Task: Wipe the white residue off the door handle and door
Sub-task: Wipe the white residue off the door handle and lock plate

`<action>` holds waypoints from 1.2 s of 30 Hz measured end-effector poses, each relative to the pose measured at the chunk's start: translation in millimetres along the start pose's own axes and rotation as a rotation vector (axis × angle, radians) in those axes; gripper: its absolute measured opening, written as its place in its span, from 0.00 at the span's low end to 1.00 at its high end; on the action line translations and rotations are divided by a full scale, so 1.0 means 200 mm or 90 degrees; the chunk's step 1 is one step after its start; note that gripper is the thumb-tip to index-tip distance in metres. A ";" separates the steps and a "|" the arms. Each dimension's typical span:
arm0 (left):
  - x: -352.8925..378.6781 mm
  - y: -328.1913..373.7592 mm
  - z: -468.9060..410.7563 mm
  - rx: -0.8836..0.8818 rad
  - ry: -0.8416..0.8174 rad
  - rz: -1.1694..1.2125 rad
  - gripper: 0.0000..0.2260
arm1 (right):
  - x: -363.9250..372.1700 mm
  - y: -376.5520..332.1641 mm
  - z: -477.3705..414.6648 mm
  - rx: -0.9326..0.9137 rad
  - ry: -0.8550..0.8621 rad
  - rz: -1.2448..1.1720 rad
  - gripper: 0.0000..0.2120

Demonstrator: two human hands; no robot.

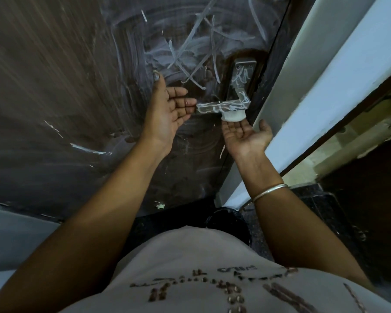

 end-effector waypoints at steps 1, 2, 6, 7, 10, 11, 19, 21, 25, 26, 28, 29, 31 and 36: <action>0.00 0.00 0.00 0.001 0.002 0.002 0.25 | 0.00 0.00 0.00 -0.005 0.001 -0.006 0.25; 0.00 -0.01 0.00 0.002 0.003 0.003 0.26 | 0.01 0.02 0.00 -0.005 0.000 -0.006 0.25; -0.01 -0.02 -0.02 0.002 0.012 0.016 0.25 | 0.00 0.09 0.03 0.031 -0.007 0.013 0.24; -0.02 -0.03 -0.02 0.003 0.020 0.019 0.25 | 0.00 0.09 0.03 0.037 -0.006 0.014 0.24; -0.03 -0.07 -0.03 -0.001 0.040 0.020 0.25 | 0.00 0.09 0.03 0.036 0.005 0.031 0.18; -0.03 -0.08 -0.03 -0.006 0.043 0.021 0.25 | 0.01 0.10 0.03 0.032 0.011 0.055 0.15; 0.02 -0.20 -0.01 0.003 0.039 -0.132 0.10 | 0.03 0.14 -0.02 0.008 0.056 0.140 0.09; 0.06 -0.24 0.01 0.005 -0.016 -0.155 0.12 | 0.03 0.14 -0.03 0.004 0.044 0.162 0.09; 0.17 -0.29 0.03 0.010 -0.114 -0.164 0.14 | 0.05 0.14 -0.04 -0.015 0.010 0.231 0.11; 0.19 -0.30 0.03 0.008 -0.118 -0.166 0.17 | 0.05 0.13 -0.05 -0.028 0.016 0.242 0.11; 0.21 -0.32 0.03 0.002 -0.125 -0.182 0.21 | 0.05 0.12 -0.05 -0.037 0.023 0.271 0.09; 0.22 -0.33 0.04 -0.001 -0.132 -0.188 0.22 | 0.04 0.12 -0.05 -0.034 0.022 0.276 0.08; 0.24 -0.35 0.04 -0.009 -0.143 -0.183 0.23 | 0.01 0.12 -0.04 -0.018 0.010 0.253 0.08; 0.26 -0.38 0.04 -0.010 -0.115 -0.166 0.22 | -0.06 0.08 -0.01 0.053 -0.022 0.266 0.11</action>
Point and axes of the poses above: each hand's wrist, its own z-axis away from the middle knuckle, its own x-axis out of the palm, y = z × x, the point moved 1 cm from there along -z, towards the middle knuckle, and after that the axes turned 12 degrees about y, right-handed, at the moved point
